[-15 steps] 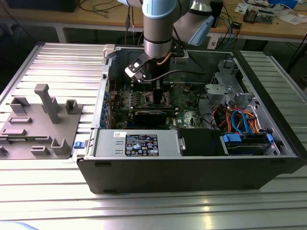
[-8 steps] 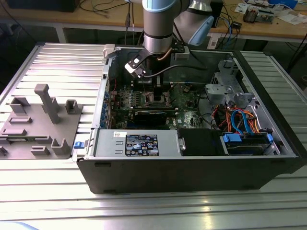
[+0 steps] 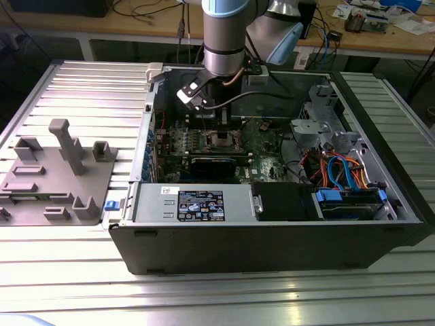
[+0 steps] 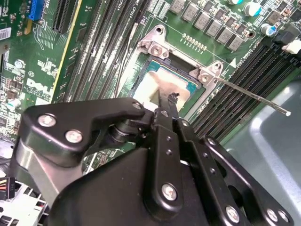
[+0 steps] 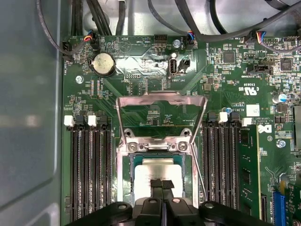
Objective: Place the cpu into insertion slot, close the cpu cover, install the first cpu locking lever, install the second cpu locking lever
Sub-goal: 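Place the cpu into insertion slot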
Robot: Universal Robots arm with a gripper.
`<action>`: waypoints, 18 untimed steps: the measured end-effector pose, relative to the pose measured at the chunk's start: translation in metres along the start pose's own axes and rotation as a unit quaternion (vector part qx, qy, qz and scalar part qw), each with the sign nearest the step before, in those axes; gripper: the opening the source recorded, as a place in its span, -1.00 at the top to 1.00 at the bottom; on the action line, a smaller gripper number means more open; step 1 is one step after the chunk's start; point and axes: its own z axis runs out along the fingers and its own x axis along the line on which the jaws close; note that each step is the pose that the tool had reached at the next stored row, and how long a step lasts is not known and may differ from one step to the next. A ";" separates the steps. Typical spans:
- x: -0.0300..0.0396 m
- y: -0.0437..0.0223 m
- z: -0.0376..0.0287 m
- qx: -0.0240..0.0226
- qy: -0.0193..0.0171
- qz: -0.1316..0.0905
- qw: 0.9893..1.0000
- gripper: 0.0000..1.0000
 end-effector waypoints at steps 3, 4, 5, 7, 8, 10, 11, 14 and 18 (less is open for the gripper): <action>0.0001 0.0036 -0.0008 0.001 0.000 0.000 1.000 0.79; -0.0001 0.0038 -0.0038 0.001 0.000 0.000 1.000 0.79; -0.0002 0.0041 -0.0068 0.001 0.000 0.000 1.000 0.79; -0.0003 0.0044 -0.0102 0.001 0.000 0.000 1.000 0.79; -0.0004 0.0045 -0.0120 0.001 0.000 0.000 1.000 0.79; -0.0004 0.0047 -0.0147 0.001 0.000 0.000 1.000 0.79; -0.0004 0.0048 -0.0158 0.001 0.000 0.000 1.000 0.79; -0.0007 0.0052 -0.0240 0.001 0.000 0.000 1.000 0.79; -0.0010 0.0058 -0.0324 0.001 0.000 0.000 1.000 0.79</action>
